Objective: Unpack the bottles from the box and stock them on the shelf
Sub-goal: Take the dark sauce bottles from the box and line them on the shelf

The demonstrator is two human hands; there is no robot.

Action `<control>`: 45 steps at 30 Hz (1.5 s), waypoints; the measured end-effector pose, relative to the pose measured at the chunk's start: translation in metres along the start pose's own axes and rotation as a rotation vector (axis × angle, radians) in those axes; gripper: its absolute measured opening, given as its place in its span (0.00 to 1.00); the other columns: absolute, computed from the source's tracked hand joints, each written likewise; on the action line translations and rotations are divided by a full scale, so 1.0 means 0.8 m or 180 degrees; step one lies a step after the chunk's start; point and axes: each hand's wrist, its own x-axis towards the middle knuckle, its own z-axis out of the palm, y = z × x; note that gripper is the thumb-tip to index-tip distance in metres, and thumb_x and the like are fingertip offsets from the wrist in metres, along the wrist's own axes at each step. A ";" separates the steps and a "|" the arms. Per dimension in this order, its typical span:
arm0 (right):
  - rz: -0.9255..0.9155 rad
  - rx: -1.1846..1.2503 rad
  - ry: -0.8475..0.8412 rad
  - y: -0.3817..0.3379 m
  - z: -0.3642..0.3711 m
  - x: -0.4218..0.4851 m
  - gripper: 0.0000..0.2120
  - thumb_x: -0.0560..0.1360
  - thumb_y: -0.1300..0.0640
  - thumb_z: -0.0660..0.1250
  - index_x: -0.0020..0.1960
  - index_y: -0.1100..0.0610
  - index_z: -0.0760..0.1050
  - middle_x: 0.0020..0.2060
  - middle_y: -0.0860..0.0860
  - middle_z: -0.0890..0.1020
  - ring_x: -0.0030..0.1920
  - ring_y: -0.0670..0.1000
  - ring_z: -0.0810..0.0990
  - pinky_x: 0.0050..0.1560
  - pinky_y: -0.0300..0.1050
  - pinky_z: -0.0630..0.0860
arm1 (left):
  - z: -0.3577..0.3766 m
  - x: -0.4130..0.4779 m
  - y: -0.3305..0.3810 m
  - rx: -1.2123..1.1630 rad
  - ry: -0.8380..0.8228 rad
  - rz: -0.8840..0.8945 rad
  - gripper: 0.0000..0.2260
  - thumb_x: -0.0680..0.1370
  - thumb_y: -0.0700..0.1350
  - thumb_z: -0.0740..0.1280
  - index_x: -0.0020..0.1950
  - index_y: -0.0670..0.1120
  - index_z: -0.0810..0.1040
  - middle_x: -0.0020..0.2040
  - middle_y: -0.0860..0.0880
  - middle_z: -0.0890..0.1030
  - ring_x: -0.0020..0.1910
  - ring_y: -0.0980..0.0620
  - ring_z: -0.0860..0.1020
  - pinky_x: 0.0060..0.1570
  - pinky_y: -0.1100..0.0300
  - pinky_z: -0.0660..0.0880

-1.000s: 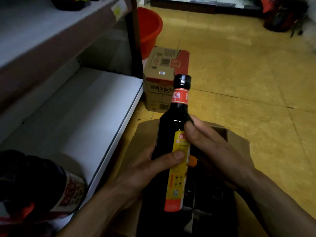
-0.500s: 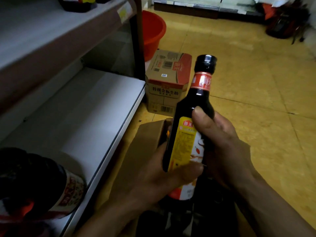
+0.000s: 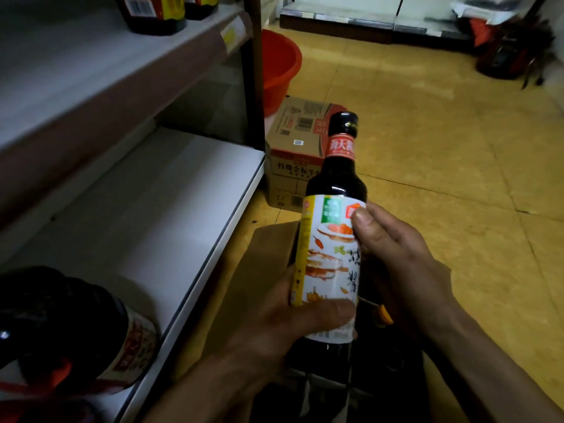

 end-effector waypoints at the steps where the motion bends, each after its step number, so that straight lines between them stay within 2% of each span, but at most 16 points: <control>1: 0.0084 0.0070 -0.0161 0.001 -0.001 0.000 0.16 0.79 0.44 0.67 0.61 0.52 0.80 0.48 0.59 0.87 0.45 0.62 0.87 0.42 0.55 0.80 | -0.002 -0.001 0.002 -0.0280 -0.0154 -0.0078 0.19 0.70 0.43 0.76 0.61 0.51 0.82 0.53 0.41 0.84 0.49 0.40 0.83 0.50 0.47 0.81; 4: 0.0417 0.0348 -0.0641 0.002 0.003 -0.002 0.24 0.75 0.36 0.69 0.58 0.55 0.82 0.42 0.62 0.84 0.27 0.58 0.77 0.28 0.47 0.76 | -0.010 -0.001 0.003 -0.0788 -0.0537 -0.0314 0.21 0.67 0.47 0.81 0.58 0.49 0.84 0.50 0.40 0.84 0.45 0.42 0.84 0.49 0.49 0.82; 7: 0.0490 0.0552 -0.1021 0.007 -0.001 0.001 0.31 0.71 0.35 0.73 0.65 0.55 0.77 0.45 0.60 0.85 0.26 0.53 0.75 0.24 0.42 0.75 | -0.013 -0.001 0.003 -0.0965 -0.0770 -0.0331 0.22 0.66 0.50 0.82 0.59 0.50 0.85 0.49 0.42 0.85 0.47 0.43 0.85 0.52 0.48 0.82; 12: 0.0429 0.0636 -0.0688 0.012 0.007 0.002 0.22 0.74 0.42 0.68 0.60 0.55 0.79 0.41 0.61 0.84 0.22 0.51 0.71 0.23 0.40 0.71 | -0.020 0.003 0.008 -0.0755 -0.0658 -0.0416 0.21 0.67 0.53 0.82 0.58 0.50 0.85 0.52 0.40 0.85 0.50 0.42 0.84 0.55 0.46 0.81; 14: 0.0336 0.0532 -0.0547 0.015 0.009 0.005 0.20 0.73 0.43 0.70 0.60 0.53 0.80 0.44 0.60 0.86 0.29 0.58 0.79 0.31 0.53 0.75 | -0.021 0.005 0.010 -0.0488 -0.0493 -0.0421 0.17 0.69 0.51 0.80 0.57 0.51 0.86 0.53 0.41 0.85 0.51 0.42 0.85 0.53 0.48 0.82; 16: 0.0187 0.0436 -0.0496 0.018 0.009 0.008 0.21 0.74 0.45 0.71 0.63 0.53 0.78 0.51 0.62 0.86 0.46 0.65 0.85 0.44 0.73 0.74 | -0.018 0.006 0.010 -0.0218 -0.0301 -0.0358 0.12 0.74 0.46 0.75 0.57 0.53 0.85 0.54 0.44 0.86 0.52 0.45 0.85 0.49 0.53 0.83; 17: 0.0126 0.0424 -0.0475 0.018 0.009 0.009 0.21 0.74 0.46 0.72 0.64 0.53 0.78 0.53 0.62 0.85 0.51 0.65 0.85 0.50 0.77 0.74 | -0.017 0.006 0.009 -0.0073 -0.0202 -0.0291 0.13 0.74 0.44 0.73 0.57 0.55 0.84 0.55 0.45 0.86 0.53 0.46 0.85 0.50 0.55 0.82; 18: 0.0090 0.0434 -0.0442 0.019 0.009 0.010 0.22 0.73 0.48 0.72 0.64 0.54 0.78 0.54 0.62 0.86 0.53 0.64 0.86 0.54 0.73 0.77 | -0.015 0.007 0.007 0.0092 -0.0114 -0.0185 0.14 0.75 0.44 0.73 0.58 0.58 0.83 0.56 0.47 0.86 0.55 0.48 0.85 0.52 0.54 0.82; 21: 0.0132 0.0528 -0.0307 0.022 0.010 0.013 0.24 0.71 0.50 0.72 0.65 0.55 0.77 0.55 0.60 0.86 0.55 0.61 0.86 0.53 0.56 0.82 | -0.010 0.008 0.005 0.0495 0.0161 0.0152 0.18 0.74 0.43 0.75 0.61 0.57 0.78 0.57 0.50 0.86 0.57 0.51 0.85 0.58 0.54 0.82; 24: 0.0218 0.0506 -0.0255 0.027 0.009 0.015 0.23 0.73 0.51 0.70 0.66 0.56 0.76 0.56 0.58 0.86 0.57 0.60 0.86 0.54 0.54 0.82 | -0.011 0.009 -0.001 0.0555 0.0263 0.0220 0.22 0.71 0.44 0.76 0.62 0.56 0.76 0.56 0.53 0.86 0.55 0.54 0.85 0.55 0.60 0.82; 27: 0.0253 0.0409 -0.0289 0.027 0.010 0.015 0.21 0.74 0.51 0.69 0.66 0.55 0.76 0.55 0.58 0.87 0.56 0.59 0.87 0.52 0.51 0.83 | -0.011 0.011 -0.007 0.0574 0.0347 0.0167 0.24 0.71 0.46 0.79 0.65 0.54 0.76 0.57 0.51 0.86 0.57 0.52 0.84 0.56 0.57 0.82; 32: 0.0370 0.0418 -0.0301 0.032 0.013 0.020 0.20 0.75 0.50 0.68 0.66 0.54 0.77 0.56 0.58 0.86 0.56 0.60 0.86 0.53 0.53 0.83 | -0.011 0.016 -0.011 0.0479 0.0475 0.0150 0.25 0.67 0.47 0.76 0.63 0.55 0.76 0.52 0.58 0.86 0.52 0.58 0.85 0.47 0.66 0.82; 36: 0.0378 0.0383 -0.0369 0.034 0.015 0.022 0.21 0.76 0.49 0.67 0.67 0.53 0.76 0.58 0.59 0.85 0.58 0.60 0.85 0.57 0.56 0.82 | -0.011 0.018 -0.014 0.0596 0.0625 0.0105 0.28 0.65 0.50 0.76 0.65 0.55 0.77 0.54 0.55 0.86 0.54 0.56 0.85 0.53 0.60 0.82; 39: 0.0330 0.0348 -0.0389 0.031 0.018 0.023 0.21 0.77 0.49 0.66 0.68 0.53 0.75 0.58 0.58 0.85 0.58 0.59 0.86 0.55 0.52 0.82 | -0.008 0.020 -0.012 0.0668 0.0737 0.0179 0.27 0.66 0.49 0.76 0.64 0.56 0.76 0.54 0.55 0.86 0.53 0.57 0.85 0.52 0.61 0.83; 41: 0.0311 0.0354 -0.0337 0.028 0.020 0.023 0.21 0.77 0.48 0.66 0.68 0.53 0.75 0.57 0.58 0.86 0.58 0.59 0.86 0.54 0.51 0.83 | -0.003 0.019 -0.007 0.0696 0.0815 0.0181 0.25 0.69 0.44 0.77 0.64 0.56 0.76 0.53 0.54 0.86 0.52 0.59 0.85 0.47 0.66 0.82; 45: 0.0357 0.0446 -0.0152 0.024 0.024 0.018 0.22 0.75 0.49 0.68 0.68 0.52 0.76 0.58 0.57 0.85 0.59 0.59 0.85 0.58 0.58 0.81 | 0.008 0.012 0.005 0.0677 0.0922 0.0015 0.26 0.72 0.38 0.76 0.63 0.58 0.72 0.54 0.58 0.83 0.50 0.68 0.81 0.39 0.76 0.76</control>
